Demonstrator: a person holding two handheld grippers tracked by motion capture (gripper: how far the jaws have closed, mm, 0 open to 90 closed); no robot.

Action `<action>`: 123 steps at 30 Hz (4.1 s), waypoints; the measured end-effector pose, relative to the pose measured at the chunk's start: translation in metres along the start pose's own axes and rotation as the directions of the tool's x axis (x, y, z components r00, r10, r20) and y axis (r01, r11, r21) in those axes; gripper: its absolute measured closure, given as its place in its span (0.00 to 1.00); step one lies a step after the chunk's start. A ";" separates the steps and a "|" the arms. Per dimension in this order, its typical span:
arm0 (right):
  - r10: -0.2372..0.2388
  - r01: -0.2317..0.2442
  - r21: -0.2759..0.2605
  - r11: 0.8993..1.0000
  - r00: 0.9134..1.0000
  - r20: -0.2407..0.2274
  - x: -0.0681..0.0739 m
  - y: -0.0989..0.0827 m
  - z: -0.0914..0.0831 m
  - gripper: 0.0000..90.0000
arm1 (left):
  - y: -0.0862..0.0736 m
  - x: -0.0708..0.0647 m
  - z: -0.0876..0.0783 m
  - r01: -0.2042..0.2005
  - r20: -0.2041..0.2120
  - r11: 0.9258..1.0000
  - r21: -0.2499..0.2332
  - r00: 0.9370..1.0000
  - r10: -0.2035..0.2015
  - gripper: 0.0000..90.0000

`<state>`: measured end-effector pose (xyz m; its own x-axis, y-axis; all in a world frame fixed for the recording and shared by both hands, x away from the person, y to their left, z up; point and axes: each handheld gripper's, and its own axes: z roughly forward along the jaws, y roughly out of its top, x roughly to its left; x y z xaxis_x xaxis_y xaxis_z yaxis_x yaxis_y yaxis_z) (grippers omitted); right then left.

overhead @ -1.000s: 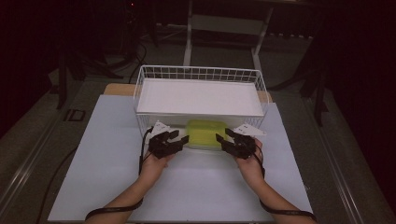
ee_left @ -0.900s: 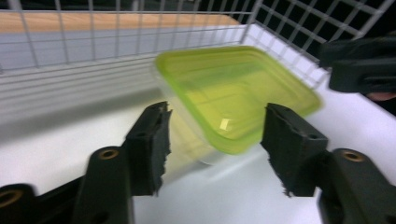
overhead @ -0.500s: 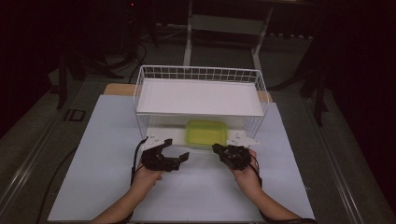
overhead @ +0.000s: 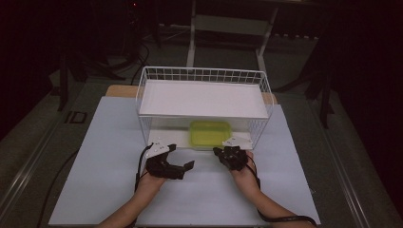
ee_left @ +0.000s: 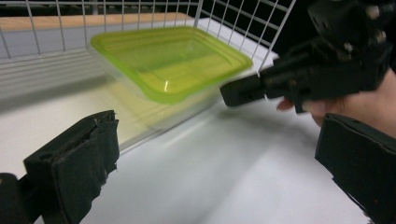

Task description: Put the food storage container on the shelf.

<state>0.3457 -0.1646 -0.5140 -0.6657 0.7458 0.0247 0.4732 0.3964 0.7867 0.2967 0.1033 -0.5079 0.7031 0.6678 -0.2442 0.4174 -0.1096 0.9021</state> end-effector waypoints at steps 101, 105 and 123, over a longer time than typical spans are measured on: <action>0.027 -0.054 -0.165 0.985 0.987 -0.158 -0.004 -0.025 -0.107 0.19 | 0.003 -0.030 -0.058 -0.084 0.140 0.996 -0.004 0.987 0.084 0.00; 0.041 -0.065 -0.153 0.986 0.987 -0.153 -0.007 -0.033 -0.114 0.19 | 0.000 -0.029 -0.064 -0.076 0.132 0.997 -0.007 0.988 0.076 0.00; 0.046 -0.063 -0.119 0.991 0.989 -0.142 -0.017 -0.057 -0.122 0.19 | -0.022 -0.020 -0.074 -0.055 0.094 0.998 0.009 0.994 0.054 0.00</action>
<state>0.2599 -0.2656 -0.4838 -0.7185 0.6795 0.1485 0.4427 0.2820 0.8512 0.2310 0.1468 -0.4971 0.7756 0.5890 -0.2271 0.3829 -0.1530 0.9110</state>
